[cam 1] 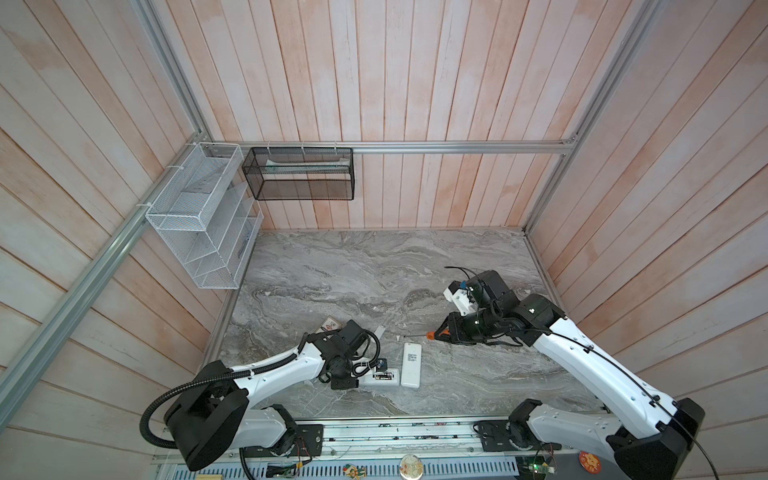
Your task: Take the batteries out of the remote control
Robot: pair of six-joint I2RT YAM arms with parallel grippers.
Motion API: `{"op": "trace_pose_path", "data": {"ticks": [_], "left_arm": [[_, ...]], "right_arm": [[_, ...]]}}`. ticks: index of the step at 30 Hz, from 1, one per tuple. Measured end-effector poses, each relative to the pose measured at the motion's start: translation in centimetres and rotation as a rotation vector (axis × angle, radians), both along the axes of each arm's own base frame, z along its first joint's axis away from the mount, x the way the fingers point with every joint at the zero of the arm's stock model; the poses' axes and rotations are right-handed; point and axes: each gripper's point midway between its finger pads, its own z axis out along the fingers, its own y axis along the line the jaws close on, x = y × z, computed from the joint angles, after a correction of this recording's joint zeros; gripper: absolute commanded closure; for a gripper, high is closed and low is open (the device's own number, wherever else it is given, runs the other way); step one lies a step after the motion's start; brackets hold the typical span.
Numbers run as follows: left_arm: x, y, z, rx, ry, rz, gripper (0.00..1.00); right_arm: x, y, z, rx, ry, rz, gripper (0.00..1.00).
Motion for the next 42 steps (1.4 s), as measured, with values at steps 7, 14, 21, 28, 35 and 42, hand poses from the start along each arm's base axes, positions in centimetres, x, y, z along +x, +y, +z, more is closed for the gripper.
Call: {"op": "trace_pose_path", "data": {"ticks": [7, 14, 21, 28, 35, 42], "left_arm": [[0.0, -0.5, -0.1, 0.07, 0.047, 0.026, 0.69], [-0.2, -0.9, -0.2, 0.158, 0.089, 0.048, 0.74], [-0.2, -1.2, -0.2, 0.183, 0.075, 0.069, 0.73], [-0.1, -3.0, 0.1, 0.154, 0.108, 0.079, 0.67], [0.5, -7.7, 1.1, -0.035, 0.095, 0.042, 0.45], [-0.3, -6.9, 0.9, -0.064, 0.087, 0.035, 0.36]], "right_arm": [[-0.3, -0.4, -0.3, -0.019, 0.012, 0.008, 1.0], [0.2, -0.5, -0.6, -0.035, 0.02, 0.009, 1.0], [0.5, -1.1, -0.8, -0.043, 0.024, -0.006, 1.0], [0.8, -1.6, -0.8, -0.051, 0.026, -0.017, 1.0], [0.8, -2.0, -0.1, -0.07, 0.003, -0.001, 1.0], [0.3, -2.6, -0.3, -0.105, 0.008, 0.023, 1.0]]}}
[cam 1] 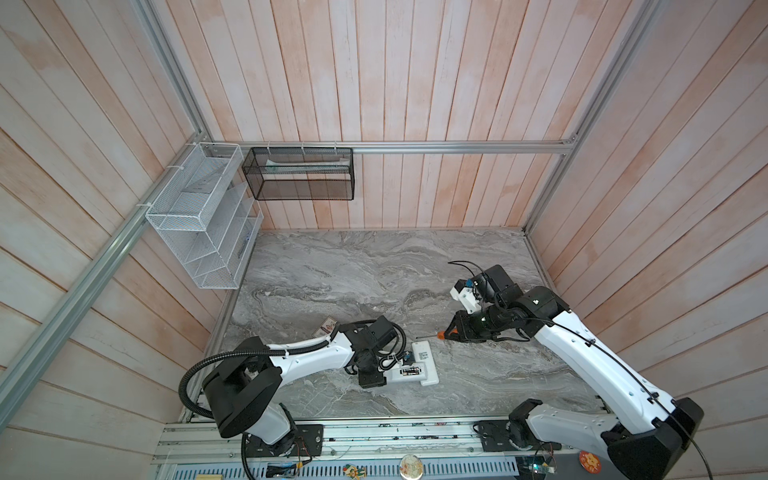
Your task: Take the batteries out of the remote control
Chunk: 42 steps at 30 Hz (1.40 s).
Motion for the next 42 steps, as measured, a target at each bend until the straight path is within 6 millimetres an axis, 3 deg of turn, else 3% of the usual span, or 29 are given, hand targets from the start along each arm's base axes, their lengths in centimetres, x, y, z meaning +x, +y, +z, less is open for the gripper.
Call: {"op": "trace_pose_path", "data": {"ticks": [10, 13, 18, 22, 28, 36, 42], "left_arm": [[-0.7, 1.6, -0.6, 0.006, -0.021, 0.017, 0.33], [-0.7, 1.7, -0.8, 0.01, -0.025, 0.023, 0.41], [-0.5, 1.8, -0.9, 0.015, -0.03, 0.034, 0.63], [-0.5, 1.8, -0.9, 0.015, -0.033, 0.033, 0.68], [-0.4, 2.2, -0.8, 0.024, -0.042, 0.037, 0.69], [-0.4, 4.9, -0.5, 0.094, -0.051, 0.073, 0.68], [-0.3, 6.1, -0.6, 0.13, -0.038, 0.089, 0.67]], "right_arm": [[-1.0, -0.5, -0.5, -0.031, 0.026, 0.036, 1.0], [-1.5, -0.7, -0.6, -0.042, 0.038, 0.047, 1.0], [-2.6, -0.7, -1.1, -0.061, 0.069, 0.075, 1.0], [-3.1, -0.6, -1.3, -0.068, 0.081, 0.092, 1.0], [-3.2, -0.6, -1.3, -0.066, 0.082, 0.094, 1.0], [-3.3, -0.4, -1.3, -0.069, 0.083, 0.106, 1.0], [-3.7, 1.0, -1.5, -0.063, 0.073, 0.156, 1.0]]}}
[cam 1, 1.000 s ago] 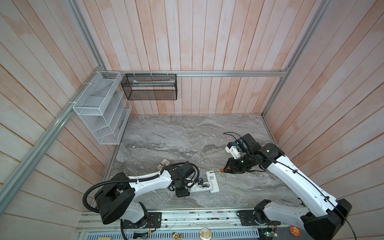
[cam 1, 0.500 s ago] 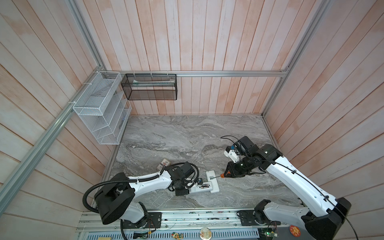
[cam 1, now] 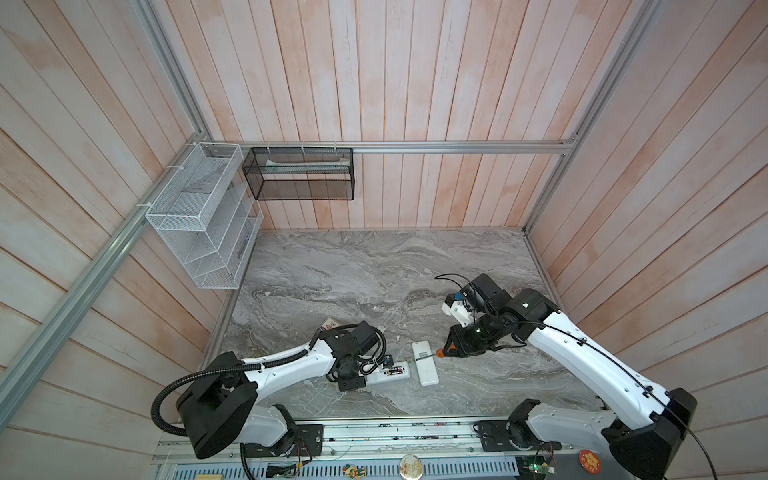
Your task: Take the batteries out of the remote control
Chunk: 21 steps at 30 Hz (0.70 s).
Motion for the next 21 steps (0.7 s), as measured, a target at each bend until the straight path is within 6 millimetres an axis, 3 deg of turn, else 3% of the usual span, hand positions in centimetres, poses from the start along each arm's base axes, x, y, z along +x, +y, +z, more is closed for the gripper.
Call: {"op": "trace_pose_path", "data": {"ticks": [12, 21], "left_arm": [[0.0, 0.0, 0.2, -0.004, -0.005, -0.006, 0.66], [-0.1, 0.2, 0.6, -0.01, -0.01, -0.008, 0.64]], "right_arm": [[-0.2, 2.6, -0.5, 0.058, -0.068, 0.074, 1.0], [-1.0, 2.9, -2.1, 0.022, -0.091, 0.157, 1.0]]}}
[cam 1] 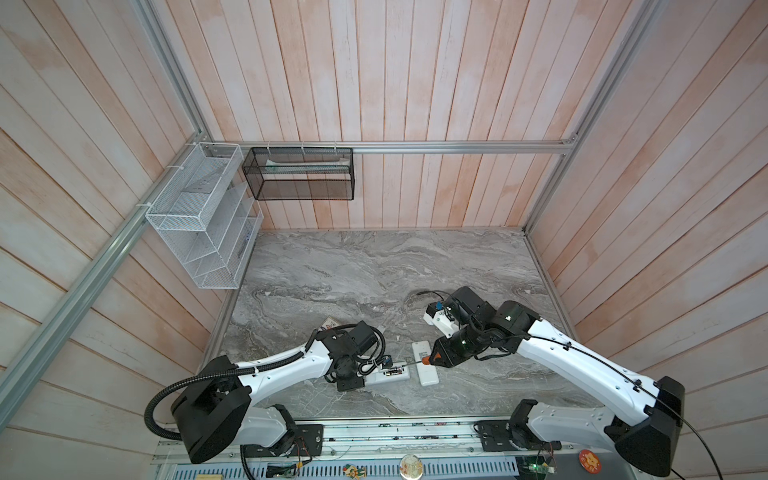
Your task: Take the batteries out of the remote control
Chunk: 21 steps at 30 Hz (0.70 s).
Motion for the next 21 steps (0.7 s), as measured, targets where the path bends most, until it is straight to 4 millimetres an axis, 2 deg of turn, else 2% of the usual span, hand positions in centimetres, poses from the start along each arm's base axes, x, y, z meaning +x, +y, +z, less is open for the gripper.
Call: {"op": "trace_pose_path", "data": {"ticks": [9, 21], "left_arm": [[-0.1, 0.1, -0.1, 0.004, 0.003, -0.007, 0.63], [-0.2, 0.1, -0.3, 0.009, 0.007, -0.009, 0.63]], "right_arm": [[0.2, -0.3, -1.3, -0.048, -0.008, 0.031, 1.0], [0.1, -0.1, -2.0, -0.039, -0.02, 0.076, 1.0]]}}
